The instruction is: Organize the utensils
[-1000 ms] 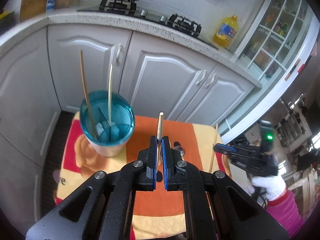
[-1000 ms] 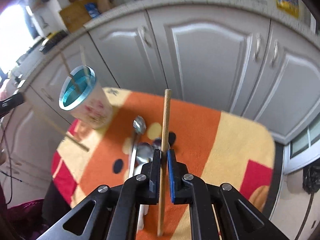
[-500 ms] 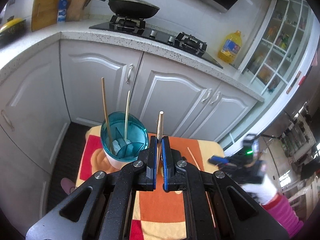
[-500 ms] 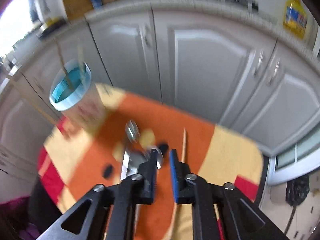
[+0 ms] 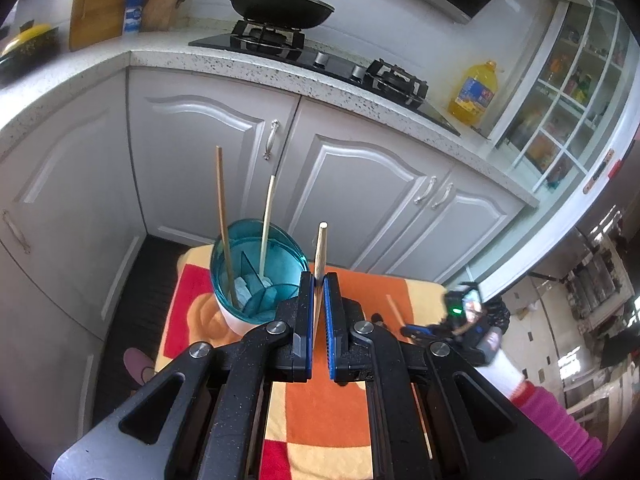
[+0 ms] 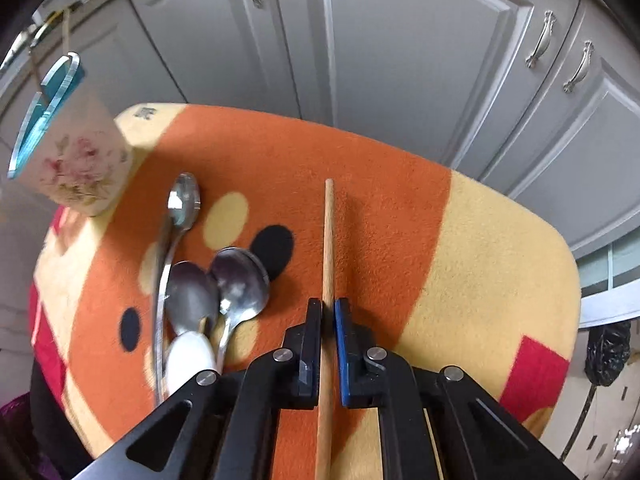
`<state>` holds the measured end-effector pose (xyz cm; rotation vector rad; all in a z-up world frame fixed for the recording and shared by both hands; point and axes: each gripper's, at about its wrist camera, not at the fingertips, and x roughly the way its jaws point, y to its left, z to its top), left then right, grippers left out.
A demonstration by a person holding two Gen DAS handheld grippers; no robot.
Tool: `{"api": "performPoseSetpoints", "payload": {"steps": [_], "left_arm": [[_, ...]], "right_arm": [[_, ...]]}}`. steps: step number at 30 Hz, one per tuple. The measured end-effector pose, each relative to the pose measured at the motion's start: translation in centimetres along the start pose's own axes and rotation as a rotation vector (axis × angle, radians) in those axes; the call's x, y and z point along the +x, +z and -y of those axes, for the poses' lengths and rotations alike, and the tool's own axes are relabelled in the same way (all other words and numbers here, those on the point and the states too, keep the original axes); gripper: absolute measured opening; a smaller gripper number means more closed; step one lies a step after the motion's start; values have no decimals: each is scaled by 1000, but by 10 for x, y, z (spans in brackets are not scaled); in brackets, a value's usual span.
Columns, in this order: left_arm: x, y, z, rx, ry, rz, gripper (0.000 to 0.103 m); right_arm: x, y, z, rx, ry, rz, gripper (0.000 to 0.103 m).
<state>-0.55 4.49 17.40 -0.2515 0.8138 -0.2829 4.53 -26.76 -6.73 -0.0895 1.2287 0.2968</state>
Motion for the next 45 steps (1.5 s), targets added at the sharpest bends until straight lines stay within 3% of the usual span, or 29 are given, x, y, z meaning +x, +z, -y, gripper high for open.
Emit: {"api": "performPoseSetpoints", "payload": {"steps": [6,10,16,26,33,39,45], "left_arm": [[-5,11,-6,-10,3,22,3],[-7,21,-6,-8,20,43,3],[-6,35,-13,-7,69,66,3],[13,46,-40,-42,144,63,3],[46,39,-51,-46,181,9,3],[76,31,-57,-53,187,-51,3],[98,26,-64,-78,192,-91,3]], "right_arm": [[-75,-14,9,38,98,150,6],[-127,-8,-10,-4,131,256,6],[-188,31,-56,-110,191,387,6],[-221,96,-129,-243,265,481,6],[-206,143,-167,-270,266,503,6],[-140,167,-191,-310,266,365,6],[-80,167,-194,-290,288,248,6]]}}
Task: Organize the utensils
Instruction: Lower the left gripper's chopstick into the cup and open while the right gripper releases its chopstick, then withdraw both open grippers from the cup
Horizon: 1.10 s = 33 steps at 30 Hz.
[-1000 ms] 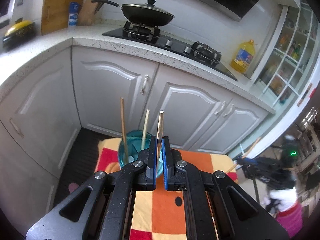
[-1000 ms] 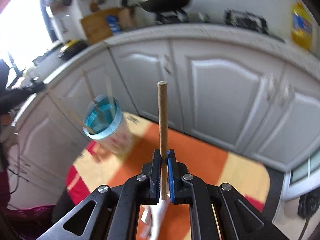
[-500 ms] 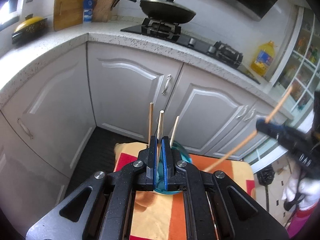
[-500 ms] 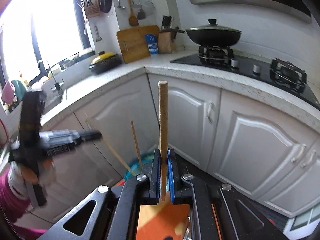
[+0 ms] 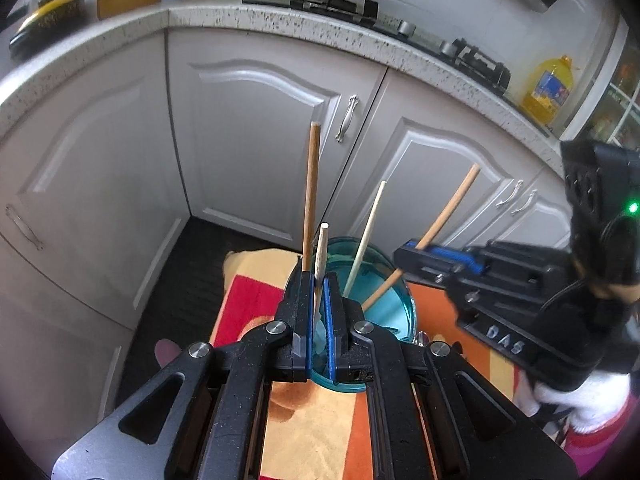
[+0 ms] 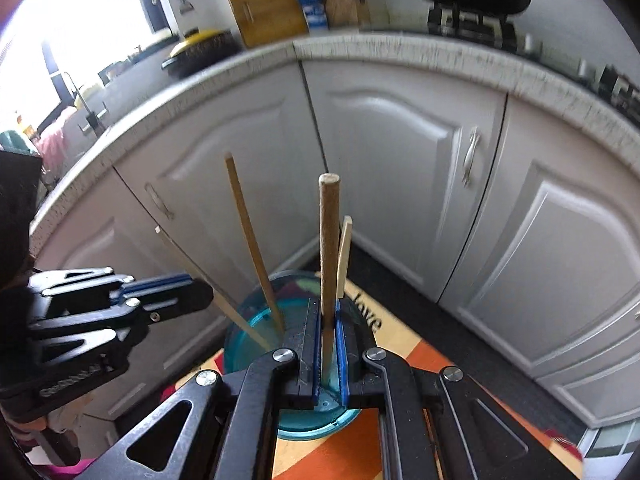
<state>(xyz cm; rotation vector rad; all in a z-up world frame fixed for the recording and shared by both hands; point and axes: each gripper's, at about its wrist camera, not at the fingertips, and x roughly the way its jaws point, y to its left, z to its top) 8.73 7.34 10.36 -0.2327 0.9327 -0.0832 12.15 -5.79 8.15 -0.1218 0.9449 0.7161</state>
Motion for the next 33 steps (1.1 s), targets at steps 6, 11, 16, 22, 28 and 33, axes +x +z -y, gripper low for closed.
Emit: {"api": "performPoseSetpoints", "payload": {"steps": [6,11,16,22,28,33], "left_arm": [[5,-1,-1,-26,-15,-12,28],[-4,-6,3,-28,-26,0,38],[-18,-17,12,-2,2,24,39],[-31,-39,33,49,26,57,39],[-36,-60,57,103,25,70,39],[-38,-76,74,132,14,69,39]], "right_arm": [[-9,-11,12,59,12,24,31],[-23,-22,11,54,1,30,40],[-38,-39,10,86,0,46,40],[-58,-71,9,108,-52,53,42],[-83,-102,11,133,-113,69,42],[-105,-126,15,159,-163,88,42]]}}
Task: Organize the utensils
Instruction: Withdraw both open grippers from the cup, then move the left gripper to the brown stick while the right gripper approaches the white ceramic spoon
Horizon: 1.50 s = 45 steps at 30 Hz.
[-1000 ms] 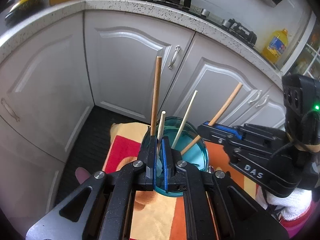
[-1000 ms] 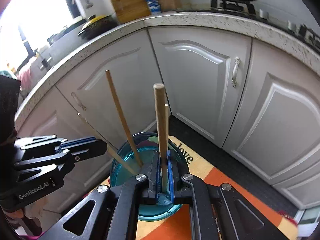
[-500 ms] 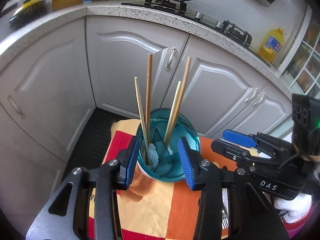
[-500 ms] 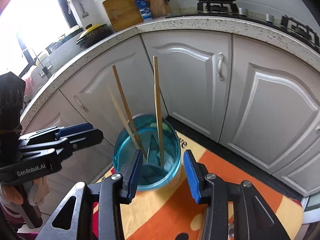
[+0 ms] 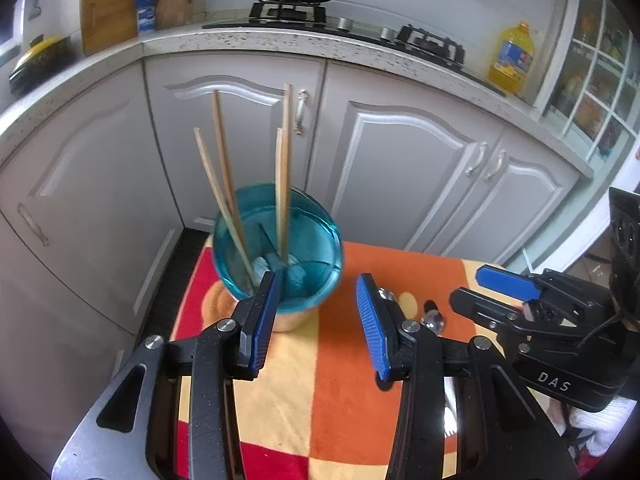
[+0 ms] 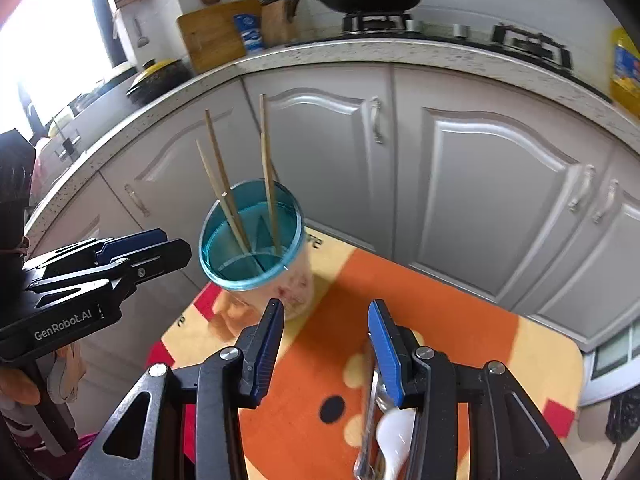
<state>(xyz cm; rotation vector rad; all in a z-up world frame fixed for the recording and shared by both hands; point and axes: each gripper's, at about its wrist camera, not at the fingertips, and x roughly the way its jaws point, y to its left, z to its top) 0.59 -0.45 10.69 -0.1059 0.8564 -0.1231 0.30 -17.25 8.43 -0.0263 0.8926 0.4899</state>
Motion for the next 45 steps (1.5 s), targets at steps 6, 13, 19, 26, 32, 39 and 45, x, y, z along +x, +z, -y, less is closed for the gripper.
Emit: {"api": "performPoseSetpoints", "payload": {"steps": [6,13,19,26,32,39,45], "left_arm": [[7,-14,23,35,-29,-34,39],[22,-29,35,31,-92,-90,39],[48,-46,34,3,-124,-182,39],[73,-57,31,-6,-93,-246,39],[89,-62,38,12,-93,-283,39],[118,-66,47,8,-100,-333,39],[141,-61,56,1,-93,-353,39]], "right_arm": [[-19,-29,18,22,-50,-17,43],[-23,-67,47,78,-86,-76,44],[12,-109,66,119,-85,-193,44],[59,-130,66,127,-70,-292,44],[80,-130,69,101,-99,-316,43],[67,-133,113,225,-147,-270,44],[55,-140,139,275,-165,-266,44]]}}
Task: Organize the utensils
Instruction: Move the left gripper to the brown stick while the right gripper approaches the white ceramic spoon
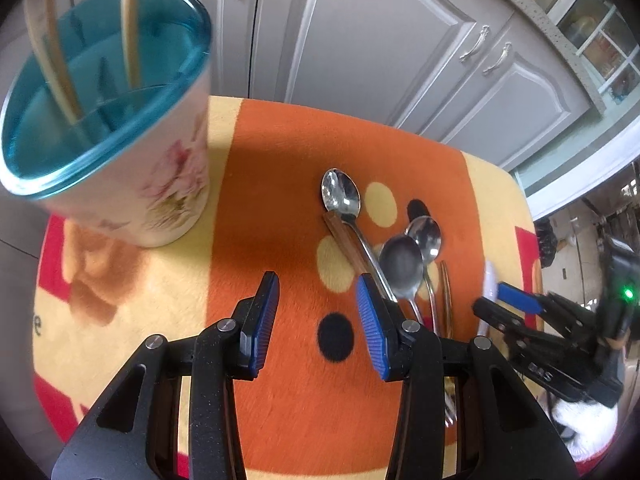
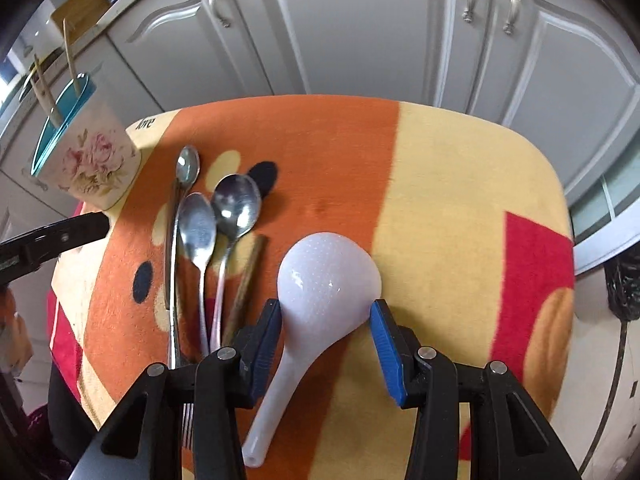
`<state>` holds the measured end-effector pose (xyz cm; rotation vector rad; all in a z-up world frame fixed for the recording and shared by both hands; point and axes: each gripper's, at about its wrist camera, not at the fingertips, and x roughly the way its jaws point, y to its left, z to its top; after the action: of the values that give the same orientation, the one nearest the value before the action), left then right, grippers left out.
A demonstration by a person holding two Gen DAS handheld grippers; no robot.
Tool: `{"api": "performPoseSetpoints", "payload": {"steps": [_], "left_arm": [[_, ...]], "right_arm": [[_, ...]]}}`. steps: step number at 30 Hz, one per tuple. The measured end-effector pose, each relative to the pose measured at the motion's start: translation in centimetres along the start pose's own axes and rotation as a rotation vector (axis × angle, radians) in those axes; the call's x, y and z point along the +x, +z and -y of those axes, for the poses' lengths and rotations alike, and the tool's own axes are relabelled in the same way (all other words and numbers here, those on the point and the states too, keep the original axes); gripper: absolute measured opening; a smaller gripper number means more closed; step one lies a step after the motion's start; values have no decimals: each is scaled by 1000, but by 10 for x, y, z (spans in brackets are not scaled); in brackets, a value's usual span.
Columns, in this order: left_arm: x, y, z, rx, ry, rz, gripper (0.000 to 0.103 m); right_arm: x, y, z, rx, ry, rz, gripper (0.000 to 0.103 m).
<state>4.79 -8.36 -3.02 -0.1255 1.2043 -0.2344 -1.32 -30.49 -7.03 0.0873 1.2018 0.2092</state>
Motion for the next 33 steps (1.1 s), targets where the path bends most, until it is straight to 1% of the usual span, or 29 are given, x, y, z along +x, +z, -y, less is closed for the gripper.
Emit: {"api": "performPoseSetpoints", "payload": {"steps": [5,11,12,15,16,17,18,19,20,23,25,29,31,33], "left_arm": [[23,7,6,1,11,-38,39],[41,16,11,-10,6,-52,39],[44,16,12,-10,7,-57,39],[49,20,17,-1,27,-52,38],[50,22,19,4,35,-50,36],[51,23,20,9,40,-50,30],[53,25,22,13,41,-52,28],[53,26,22,19,40,-51,20],[53,26,21,20,32,-53,17],[52,22,18,31,-3,-57,17],[47,16,11,42,-19,-75,17],[41,6,-3,50,-27,-105,16],[39,3,-8,56,-21,-111,16],[35,1,-12,54,-17,-115,16]], "right_arm": [[-8,-3,6,6,11,7,44],[-8,-3,6,-7,21,3,44],[-14,-6,11,-7,23,4,44],[-22,-6,16,-15,27,8,44],[-23,-6,15,-19,28,10,44],[-24,-5,14,-23,29,11,44],[-25,-6,14,-27,30,11,44],[-25,-5,15,-28,30,10,44],[-25,-5,16,-26,28,9,44],[-22,-6,19,-12,28,-1,44],[-19,-6,17,-7,32,-8,44],[-11,-7,15,-12,29,-25,44],[-8,-5,13,-14,23,-17,47],[-5,-2,8,-30,7,-22,53]]}}
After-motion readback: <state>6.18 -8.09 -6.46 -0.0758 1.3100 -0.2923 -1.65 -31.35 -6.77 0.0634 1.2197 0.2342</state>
